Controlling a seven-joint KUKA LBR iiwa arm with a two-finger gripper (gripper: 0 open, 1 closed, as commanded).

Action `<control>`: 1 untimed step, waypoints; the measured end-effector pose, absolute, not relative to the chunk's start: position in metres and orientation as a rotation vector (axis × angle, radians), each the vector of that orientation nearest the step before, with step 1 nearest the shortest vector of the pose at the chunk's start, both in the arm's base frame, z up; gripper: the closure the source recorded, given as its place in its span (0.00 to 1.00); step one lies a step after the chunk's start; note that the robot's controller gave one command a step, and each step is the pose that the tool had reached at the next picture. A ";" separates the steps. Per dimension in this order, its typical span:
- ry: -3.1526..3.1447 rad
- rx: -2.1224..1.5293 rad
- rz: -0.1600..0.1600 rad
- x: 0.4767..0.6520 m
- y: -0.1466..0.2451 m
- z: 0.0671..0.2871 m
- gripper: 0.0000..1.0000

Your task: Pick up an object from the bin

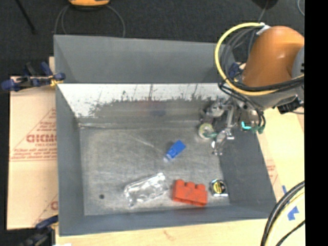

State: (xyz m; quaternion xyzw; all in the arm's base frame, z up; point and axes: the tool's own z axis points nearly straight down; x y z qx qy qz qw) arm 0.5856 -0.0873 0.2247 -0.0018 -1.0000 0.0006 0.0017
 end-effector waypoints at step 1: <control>-3.133 0.194 0.000 0.524 -0.024 0.100 0.00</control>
Offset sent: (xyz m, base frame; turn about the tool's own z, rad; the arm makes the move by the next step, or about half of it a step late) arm -0.0606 0.0629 -0.1233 -0.1260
